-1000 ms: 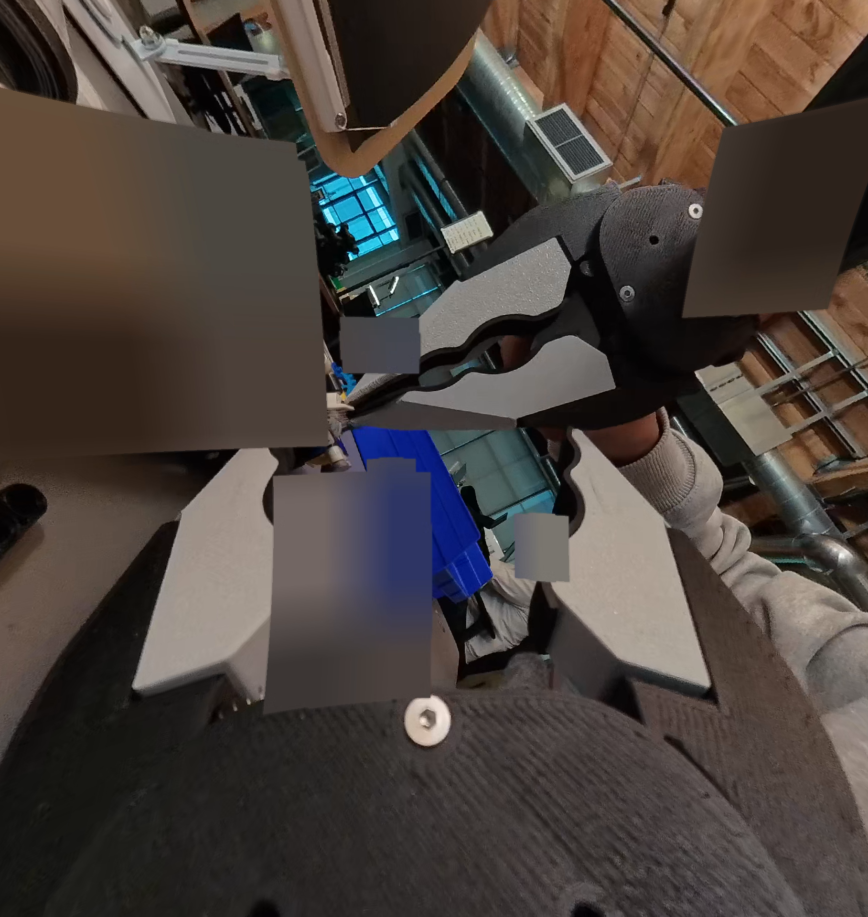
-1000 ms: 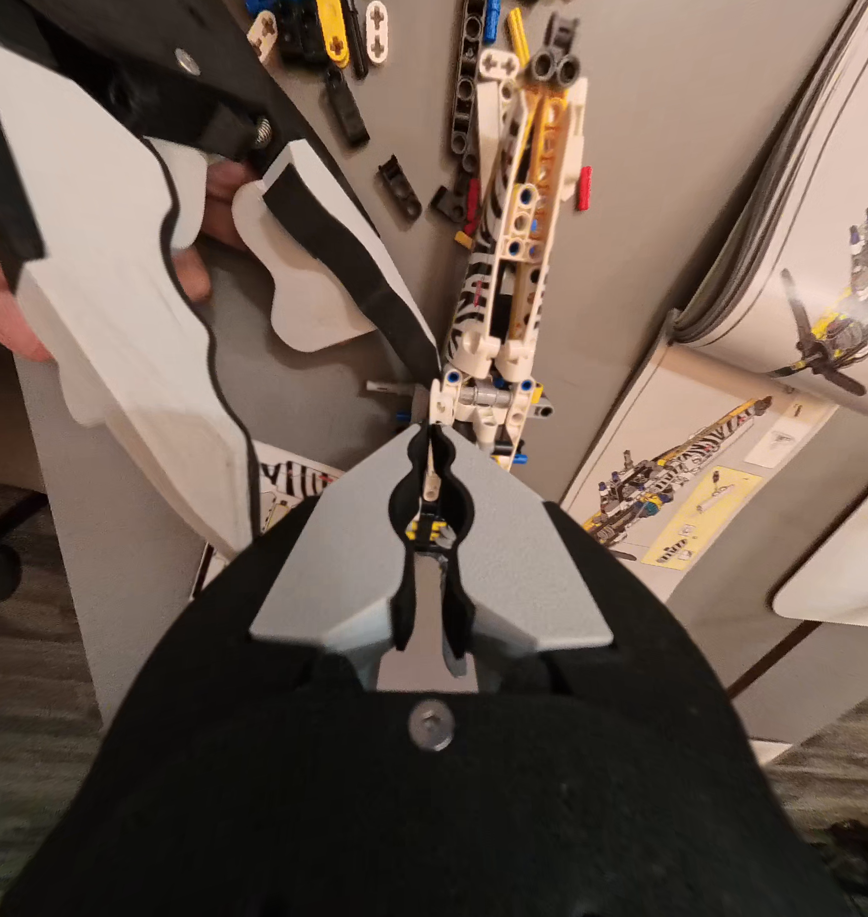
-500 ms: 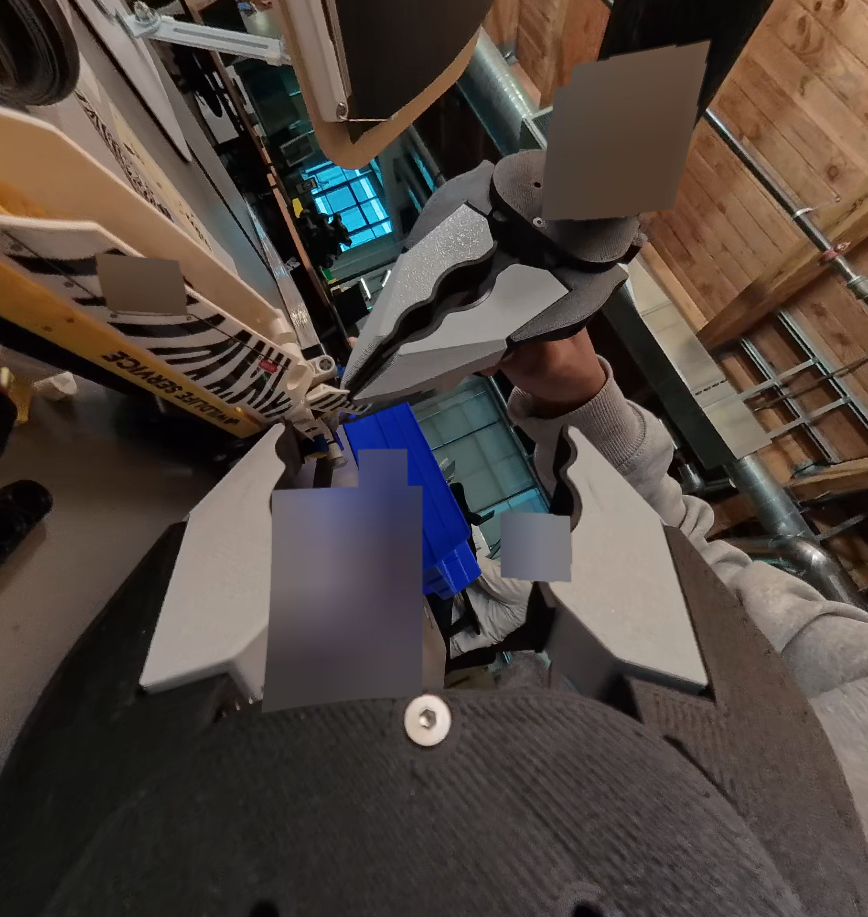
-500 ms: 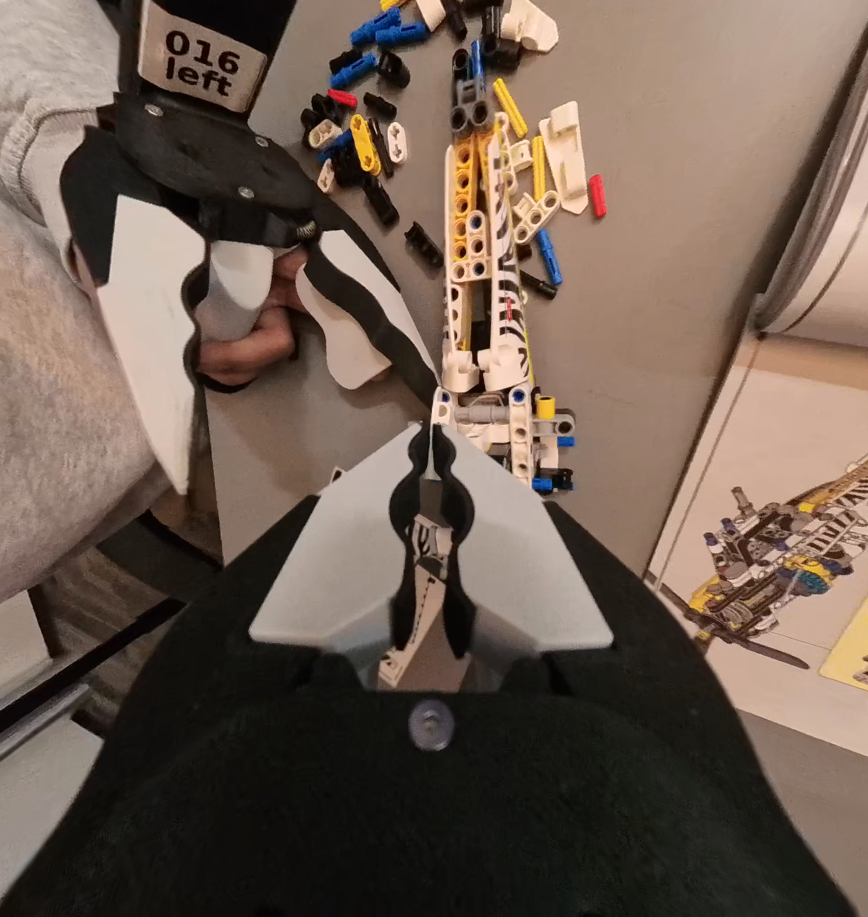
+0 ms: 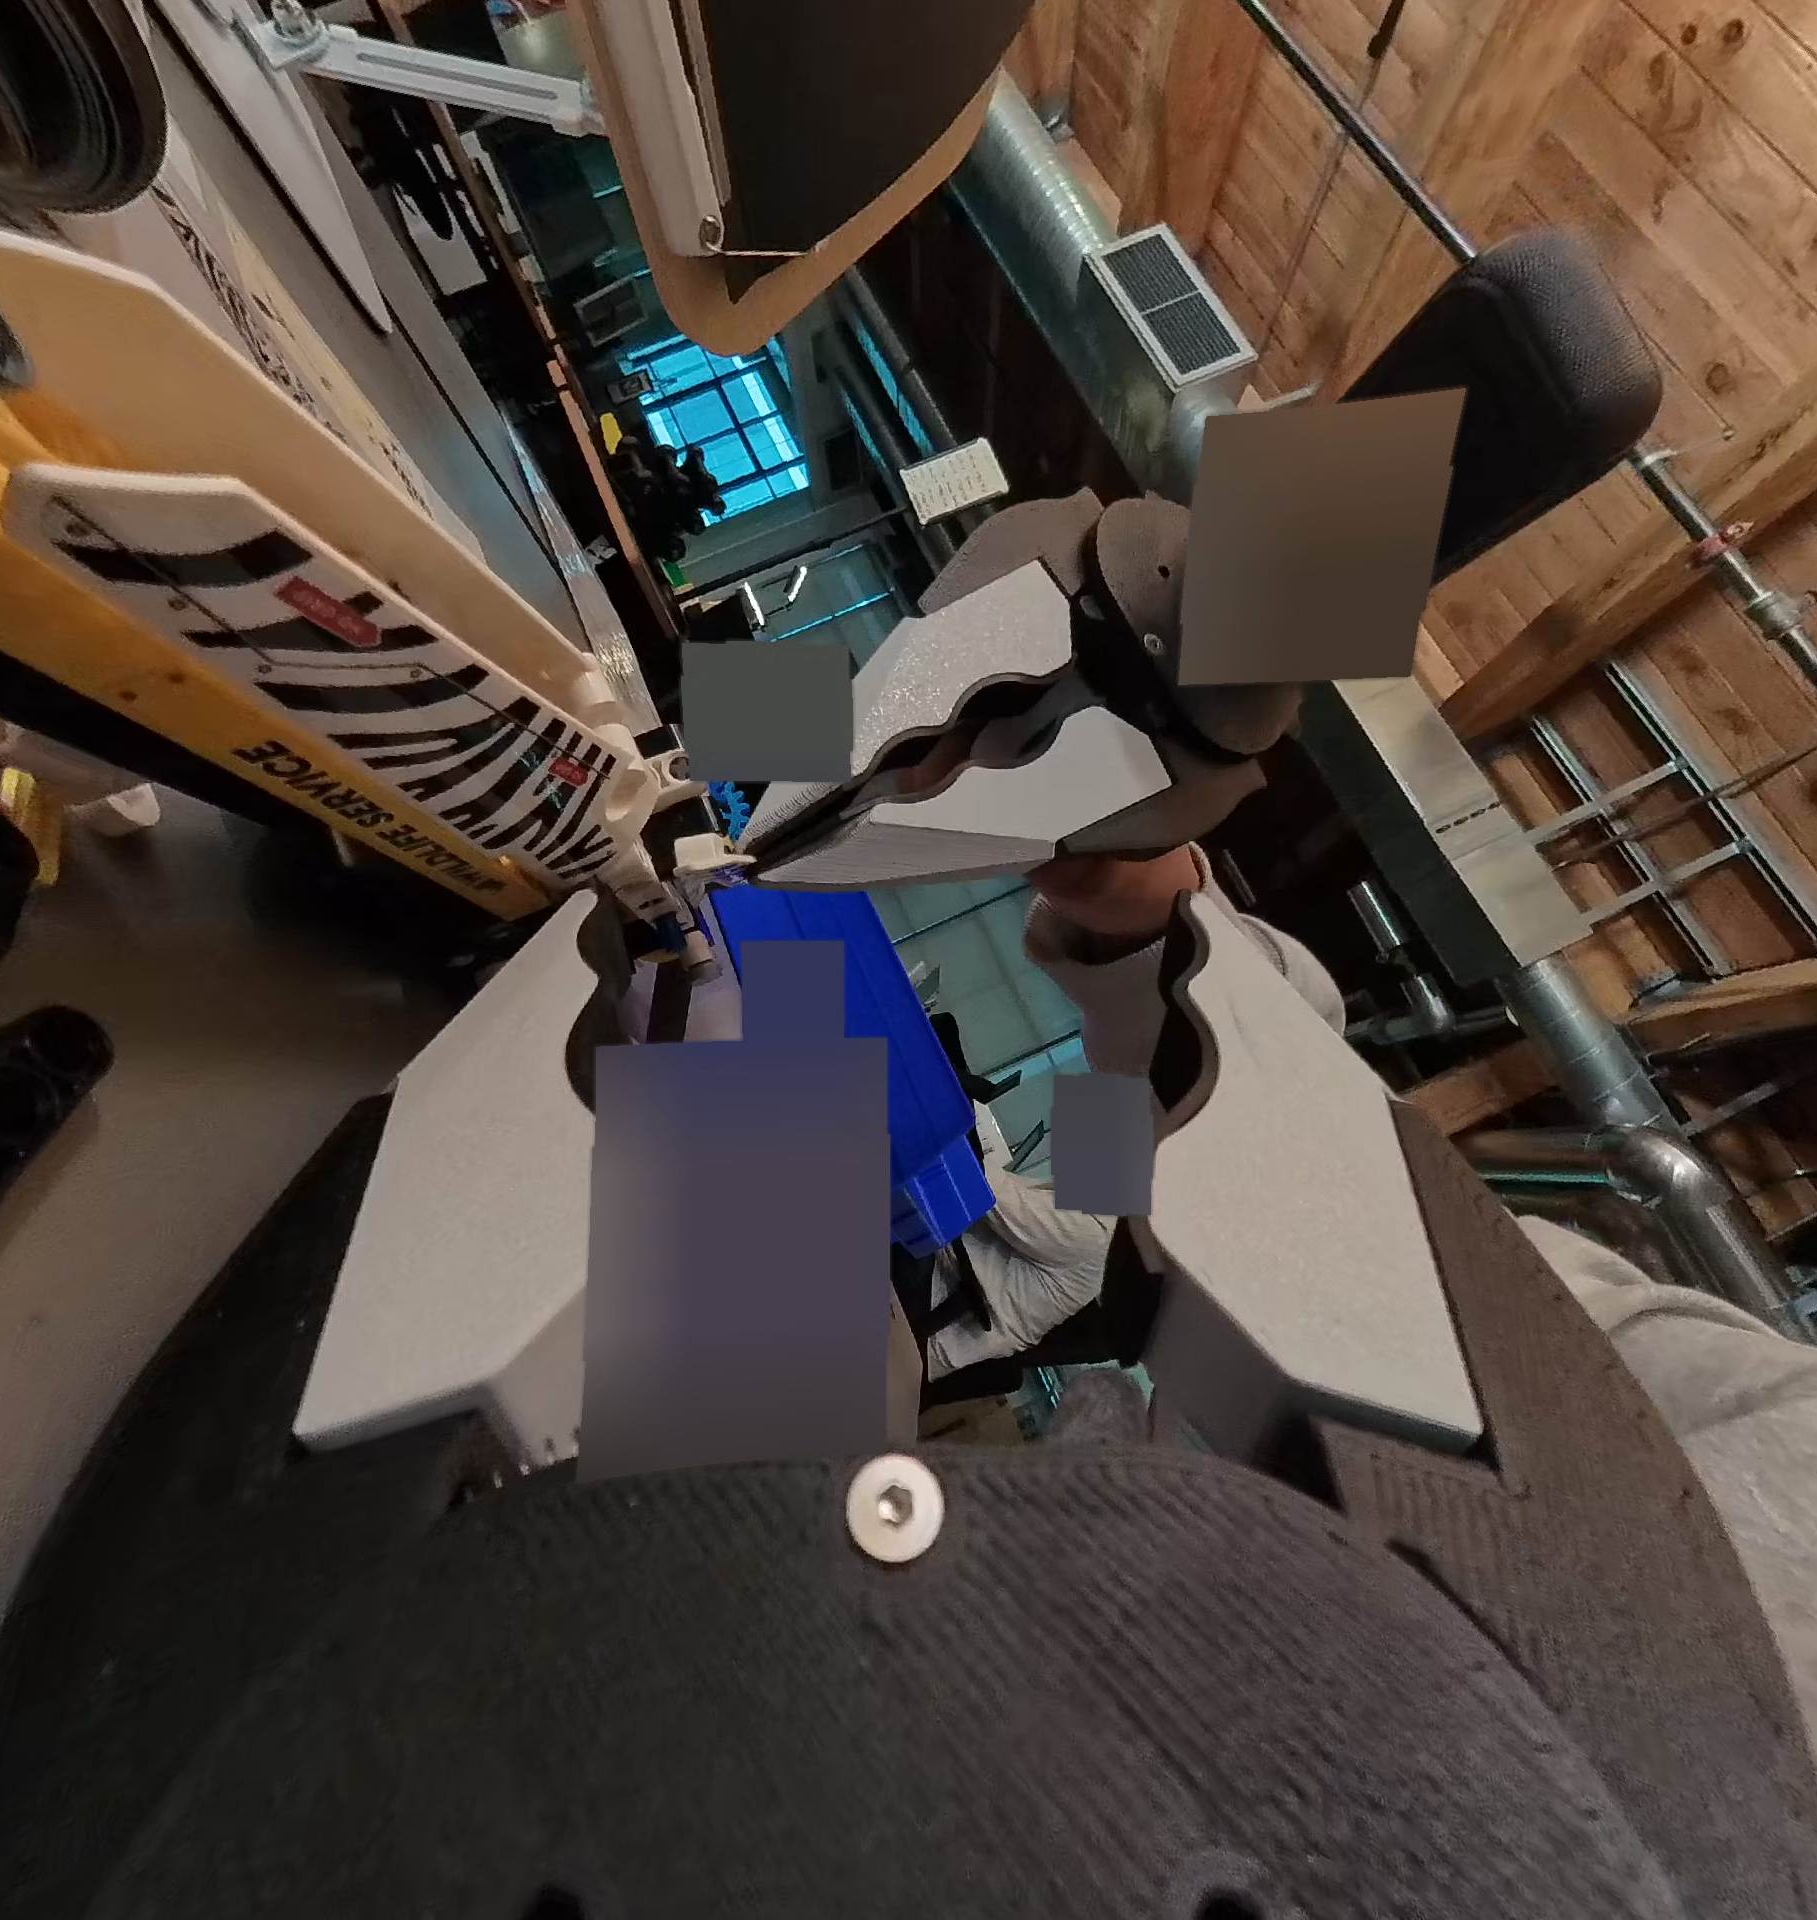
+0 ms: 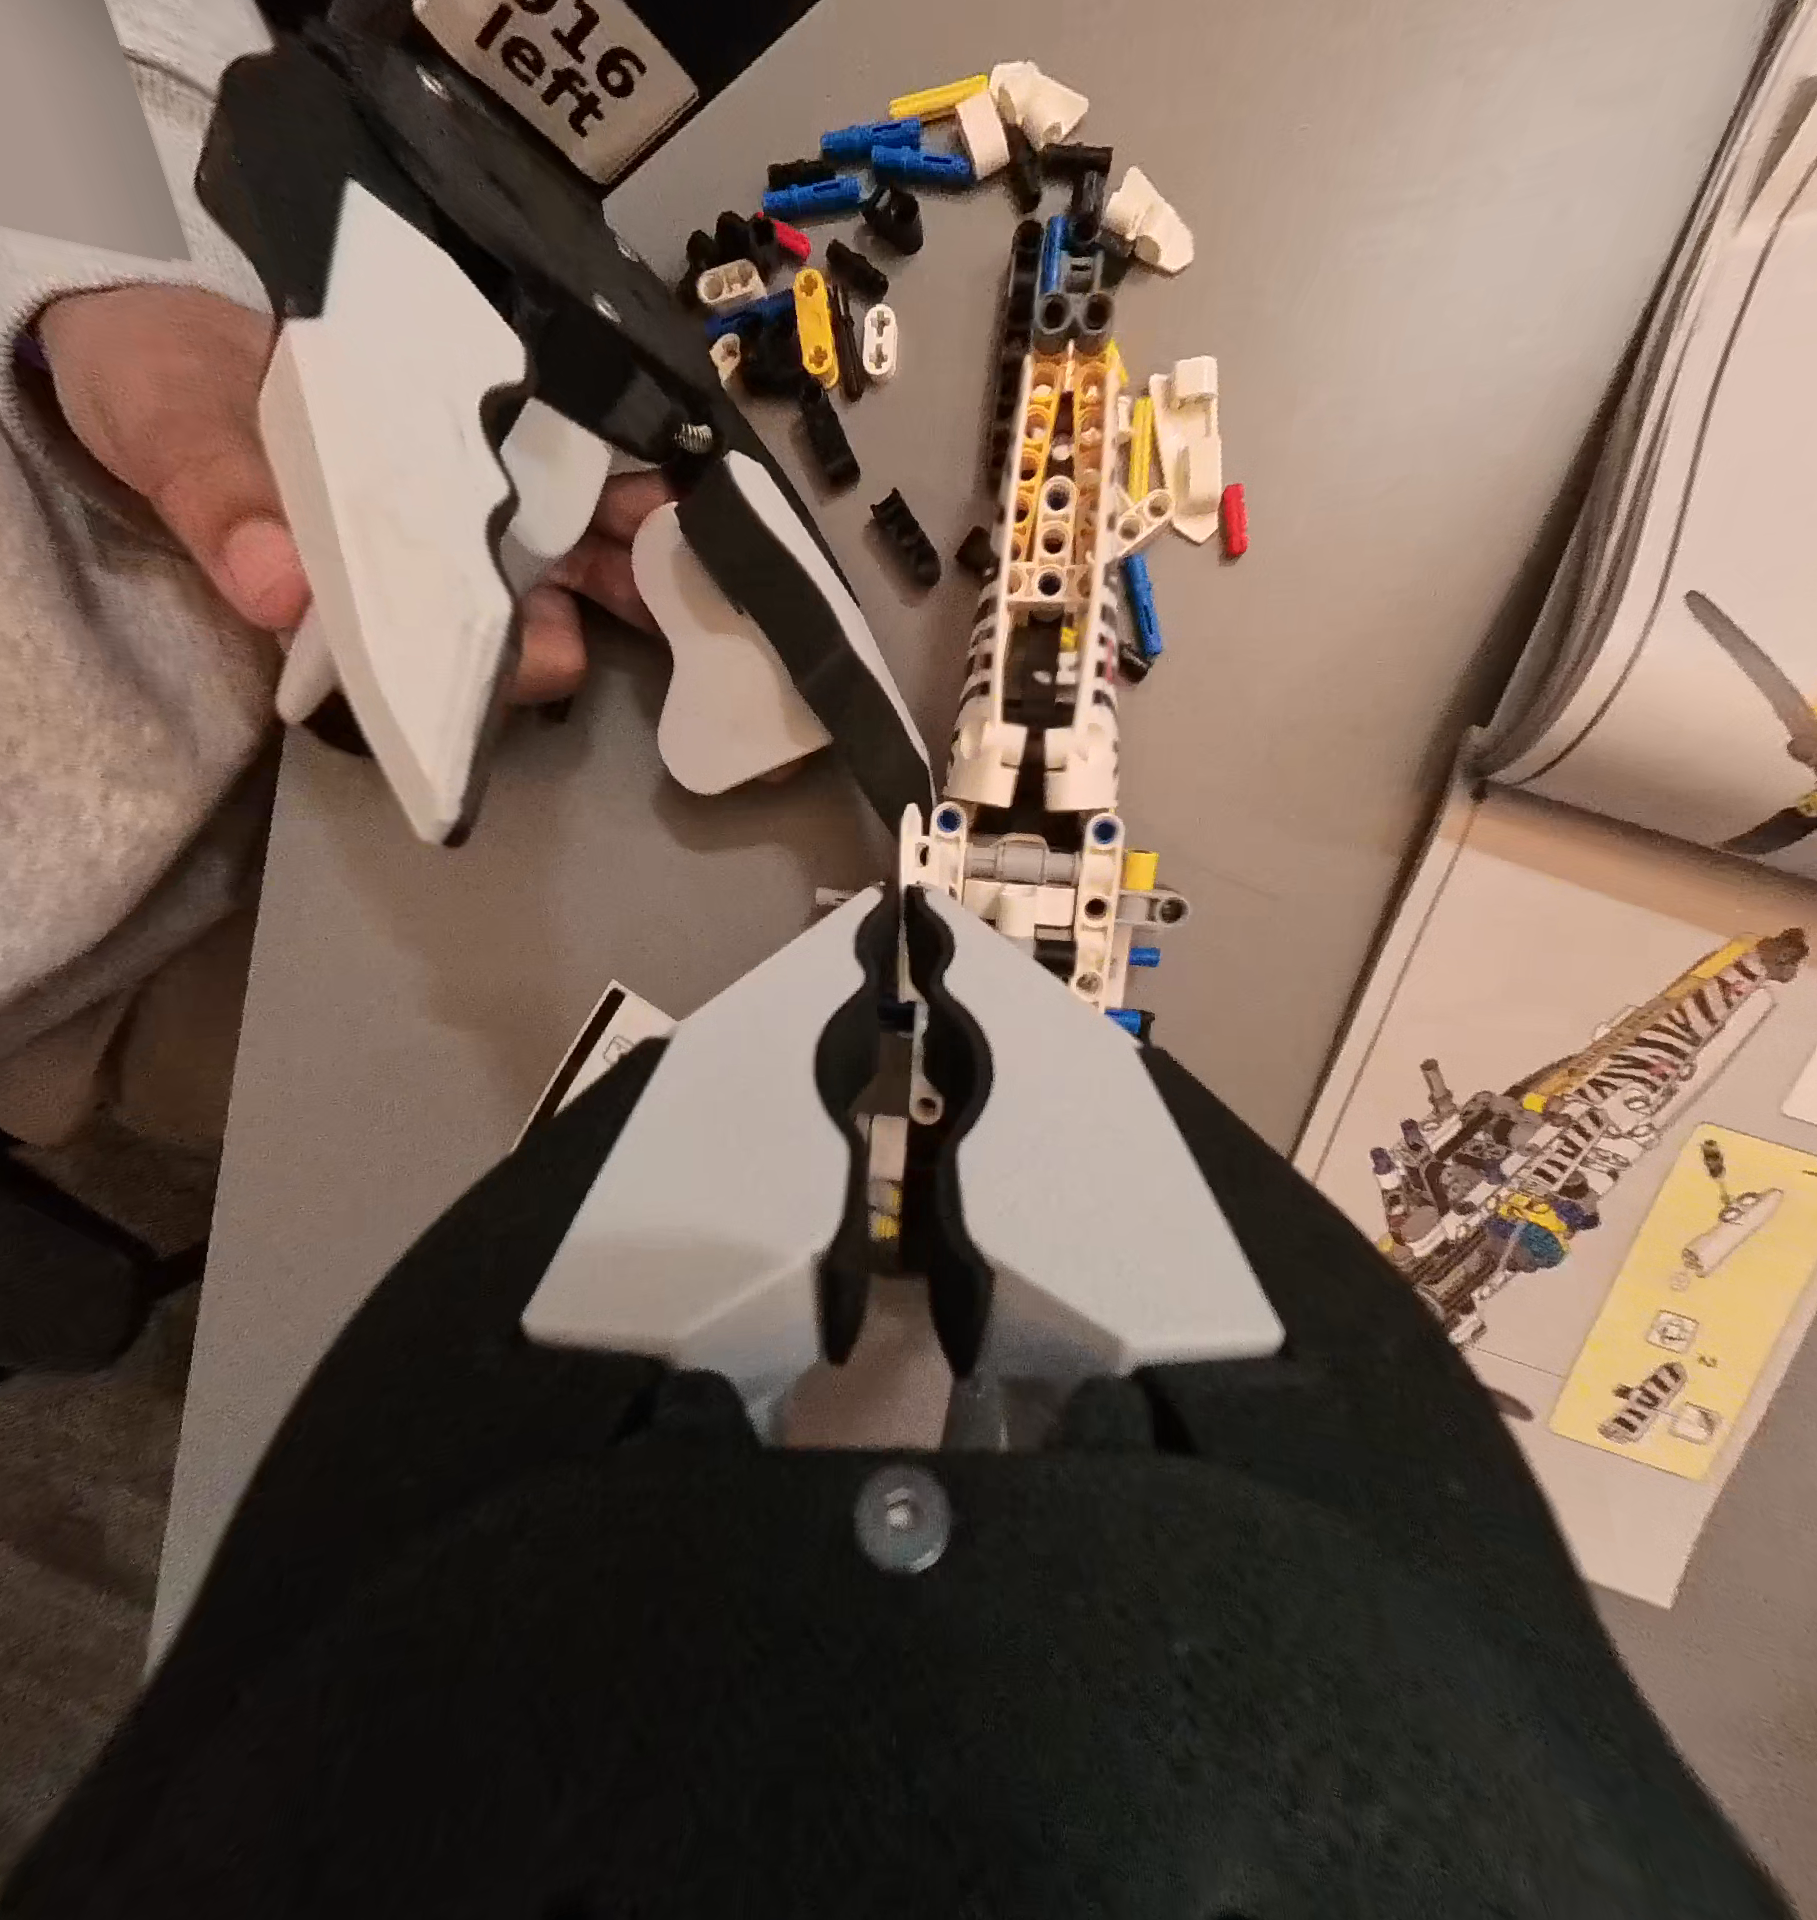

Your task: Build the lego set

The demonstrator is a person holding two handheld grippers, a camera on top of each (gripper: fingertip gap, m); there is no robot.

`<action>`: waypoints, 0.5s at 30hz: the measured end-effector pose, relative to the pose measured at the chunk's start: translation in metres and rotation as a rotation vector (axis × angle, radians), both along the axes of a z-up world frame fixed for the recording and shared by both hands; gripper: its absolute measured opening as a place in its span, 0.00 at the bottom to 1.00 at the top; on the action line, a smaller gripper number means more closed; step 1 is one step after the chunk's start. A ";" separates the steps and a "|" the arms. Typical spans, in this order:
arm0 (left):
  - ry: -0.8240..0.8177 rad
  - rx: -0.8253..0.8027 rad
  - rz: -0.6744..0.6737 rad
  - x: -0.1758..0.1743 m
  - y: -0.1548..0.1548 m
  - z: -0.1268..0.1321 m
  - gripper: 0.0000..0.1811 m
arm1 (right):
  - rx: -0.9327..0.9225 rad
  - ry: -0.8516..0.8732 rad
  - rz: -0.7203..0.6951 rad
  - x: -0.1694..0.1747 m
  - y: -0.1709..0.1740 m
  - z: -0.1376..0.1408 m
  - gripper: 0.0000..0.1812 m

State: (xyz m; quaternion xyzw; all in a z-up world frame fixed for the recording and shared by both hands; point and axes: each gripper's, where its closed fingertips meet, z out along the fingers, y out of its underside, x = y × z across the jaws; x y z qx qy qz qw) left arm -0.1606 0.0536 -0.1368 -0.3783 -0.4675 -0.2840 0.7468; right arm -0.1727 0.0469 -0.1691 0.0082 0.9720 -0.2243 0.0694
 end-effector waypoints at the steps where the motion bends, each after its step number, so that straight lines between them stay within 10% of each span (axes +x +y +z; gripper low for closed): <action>1: 0.000 0.000 -0.001 0.000 0.000 0.000 0.56 | -0.005 -0.002 -0.011 0.000 0.000 0.000 0.00; 15: 0.000 0.013 -0.002 0.000 -0.001 0.001 0.57 | 0.040 0.038 -0.039 0.000 0.000 0.000 0.00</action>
